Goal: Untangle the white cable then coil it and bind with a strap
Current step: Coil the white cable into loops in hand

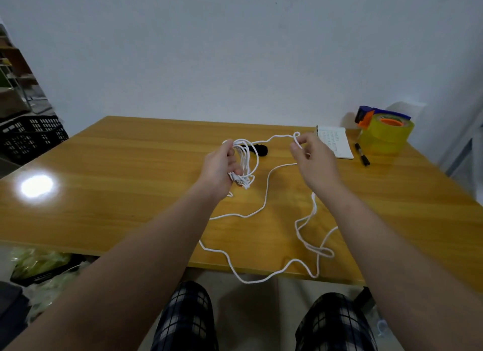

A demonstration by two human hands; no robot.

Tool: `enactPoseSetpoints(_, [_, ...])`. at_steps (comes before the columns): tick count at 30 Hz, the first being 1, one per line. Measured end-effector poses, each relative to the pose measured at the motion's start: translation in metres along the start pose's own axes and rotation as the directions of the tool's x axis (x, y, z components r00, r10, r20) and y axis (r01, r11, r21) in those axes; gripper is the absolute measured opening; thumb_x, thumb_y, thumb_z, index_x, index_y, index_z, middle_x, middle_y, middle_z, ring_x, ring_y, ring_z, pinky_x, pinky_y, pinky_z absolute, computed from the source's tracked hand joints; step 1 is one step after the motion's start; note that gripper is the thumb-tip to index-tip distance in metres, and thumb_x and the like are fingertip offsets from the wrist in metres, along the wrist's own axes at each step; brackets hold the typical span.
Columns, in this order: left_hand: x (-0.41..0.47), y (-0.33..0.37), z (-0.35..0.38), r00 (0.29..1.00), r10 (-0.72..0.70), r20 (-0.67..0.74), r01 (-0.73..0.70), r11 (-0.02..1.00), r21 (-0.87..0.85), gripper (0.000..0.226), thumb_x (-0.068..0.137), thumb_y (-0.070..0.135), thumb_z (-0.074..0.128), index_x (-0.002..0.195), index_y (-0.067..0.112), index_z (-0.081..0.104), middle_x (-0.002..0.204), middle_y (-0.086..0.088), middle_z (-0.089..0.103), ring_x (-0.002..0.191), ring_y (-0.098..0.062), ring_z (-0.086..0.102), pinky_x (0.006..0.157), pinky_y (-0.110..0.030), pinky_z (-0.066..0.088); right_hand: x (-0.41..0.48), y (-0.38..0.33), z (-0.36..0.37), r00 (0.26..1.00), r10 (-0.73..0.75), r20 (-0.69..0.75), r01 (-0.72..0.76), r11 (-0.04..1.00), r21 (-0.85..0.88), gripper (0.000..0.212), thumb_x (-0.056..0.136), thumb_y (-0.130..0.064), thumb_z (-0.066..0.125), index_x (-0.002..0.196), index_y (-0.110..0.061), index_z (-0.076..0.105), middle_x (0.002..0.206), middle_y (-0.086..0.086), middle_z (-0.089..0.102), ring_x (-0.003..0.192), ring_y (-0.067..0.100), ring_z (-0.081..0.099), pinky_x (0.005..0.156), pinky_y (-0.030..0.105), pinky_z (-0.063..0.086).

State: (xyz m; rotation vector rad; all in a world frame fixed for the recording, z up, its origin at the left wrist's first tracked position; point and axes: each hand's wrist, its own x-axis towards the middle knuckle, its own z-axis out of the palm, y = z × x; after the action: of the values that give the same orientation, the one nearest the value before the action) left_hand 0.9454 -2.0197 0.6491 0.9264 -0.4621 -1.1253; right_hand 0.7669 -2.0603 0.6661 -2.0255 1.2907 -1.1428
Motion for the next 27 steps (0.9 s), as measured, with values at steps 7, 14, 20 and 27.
enactPoseSetpoints(7, [-0.011,0.007,0.019,0.969,-0.089,0.229,0.096,0.995,-0.022,0.035,0.100,0.026,0.043,0.066,0.014,0.041,0.046,0.007,0.024,0.037,-0.008,0.023,0.040,-0.020,0.036,0.013,0.002,0.012,0.996,0.027,0.089,0.013,0.910,-0.415,0.023,0.095,-0.007,0.042,0.099,-0.004,0.064,0.098,0.014,0.064,0.086,0.030,0.059,0.070,0.035,0.046])
enactPoseSetpoints(14, [-0.001,0.036,0.023,0.993,0.035,0.117,-0.013,0.983,-0.184,0.034,0.103,0.019,0.034,0.070,0.013,0.039,0.052,0.005,0.029,0.040,-0.009,0.027,0.047,-0.022,0.035,-0.010,0.029,0.015,0.972,0.024,0.233,0.148,0.708,-0.690,0.038,0.090,0.000,0.033,0.120,-0.019,0.044,0.095,0.005,0.062,0.074,0.024,0.052,0.060,0.033,0.037])
enactPoseSetpoints(20, [-0.006,0.027,0.027,0.993,0.078,0.084,-0.060,0.978,-0.198,0.035,0.104,0.023,0.033,0.073,0.010,0.044,0.063,-0.001,0.051,0.049,-0.011,0.049,0.057,-0.025,0.045,-0.014,0.026,0.015,0.893,0.006,0.450,0.353,0.613,-0.707,0.033,0.094,-0.009,0.034,0.121,-0.022,0.048,0.112,0.004,0.061,0.098,0.025,0.058,0.073,0.034,0.041])
enactPoseSetpoints(27, [-0.018,0.026,0.036,0.957,-0.027,0.289,0.029,1.000,-0.004,0.027,0.103,0.019,0.033,0.108,0.000,0.052,0.142,-0.024,0.043,0.133,-0.031,0.043,0.081,-0.042,0.049,-0.028,0.023,0.032,0.809,-0.277,0.518,0.577,0.537,-0.615,0.030,0.096,-0.035,0.044,0.119,-0.022,0.060,0.109,0.009,0.054,0.107,0.028,0.047,0.085,0.036,0.030])
